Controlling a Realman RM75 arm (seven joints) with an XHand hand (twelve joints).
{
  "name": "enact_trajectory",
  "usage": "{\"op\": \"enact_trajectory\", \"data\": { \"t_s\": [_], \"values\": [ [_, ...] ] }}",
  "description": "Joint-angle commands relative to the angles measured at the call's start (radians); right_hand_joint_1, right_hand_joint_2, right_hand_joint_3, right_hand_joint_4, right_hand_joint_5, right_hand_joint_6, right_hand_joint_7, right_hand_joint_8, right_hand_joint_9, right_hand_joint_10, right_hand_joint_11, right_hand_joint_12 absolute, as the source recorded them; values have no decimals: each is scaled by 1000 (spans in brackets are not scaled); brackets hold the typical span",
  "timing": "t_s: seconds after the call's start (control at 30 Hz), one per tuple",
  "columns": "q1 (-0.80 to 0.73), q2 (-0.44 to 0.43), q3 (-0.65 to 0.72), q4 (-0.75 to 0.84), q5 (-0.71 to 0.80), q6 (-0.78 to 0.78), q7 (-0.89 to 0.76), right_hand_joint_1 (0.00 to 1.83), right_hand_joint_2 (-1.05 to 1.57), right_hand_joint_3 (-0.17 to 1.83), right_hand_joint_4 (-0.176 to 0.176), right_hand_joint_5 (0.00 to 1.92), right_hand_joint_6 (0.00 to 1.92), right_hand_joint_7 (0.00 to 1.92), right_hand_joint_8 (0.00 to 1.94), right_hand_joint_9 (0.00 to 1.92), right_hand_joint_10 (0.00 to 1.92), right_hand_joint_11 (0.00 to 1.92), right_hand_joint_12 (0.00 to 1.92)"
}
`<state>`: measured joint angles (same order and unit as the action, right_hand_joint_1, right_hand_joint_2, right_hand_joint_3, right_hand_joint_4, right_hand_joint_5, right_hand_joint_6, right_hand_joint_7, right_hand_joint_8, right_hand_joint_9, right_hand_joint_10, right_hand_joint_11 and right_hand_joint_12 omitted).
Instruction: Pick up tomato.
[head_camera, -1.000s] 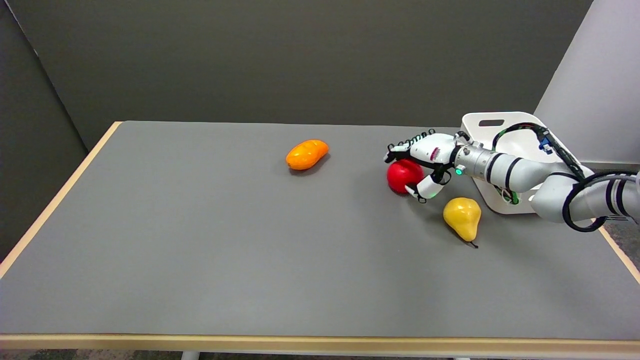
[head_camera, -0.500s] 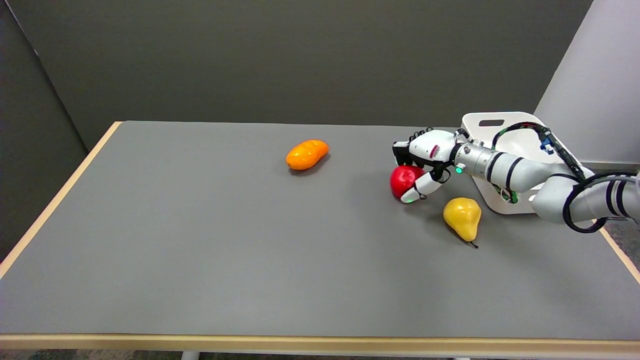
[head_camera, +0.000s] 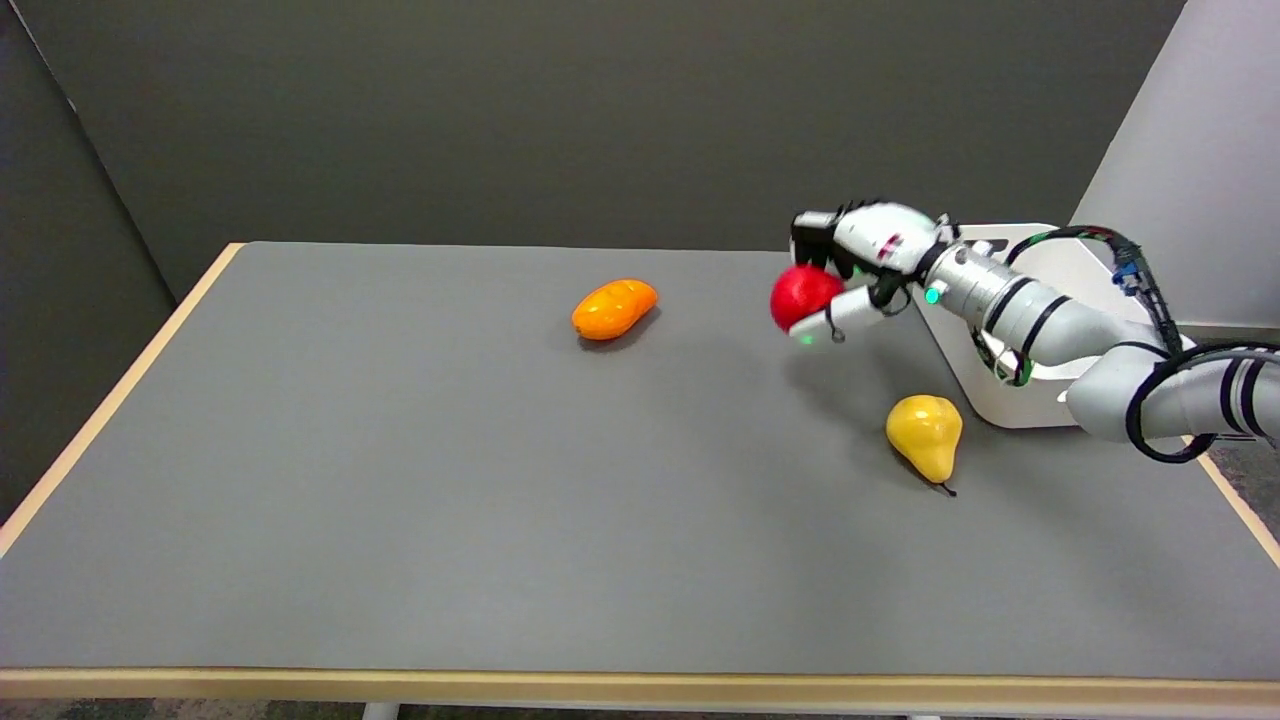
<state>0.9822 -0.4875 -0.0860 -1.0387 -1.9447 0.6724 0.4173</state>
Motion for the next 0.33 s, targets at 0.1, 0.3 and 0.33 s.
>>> {"op": "enact_trajectory", "data": {
  "t_s": [0.1,0.3,0.33],
  "values": [
    [-75,109,181,56,509,348,-146,1148,977,635,-37,608,1659,828,1474,846,1539,859,1862],
    [-101,158,175,124,646,340,-201,1147,978,634,-35,607,1657,826,1478,844,1542,857,1873],
    [-110,164,175,134,664,333,-212,1147,978,633,-35,607,1657,826,1478,844,1542,857,1874]
  ]
}}
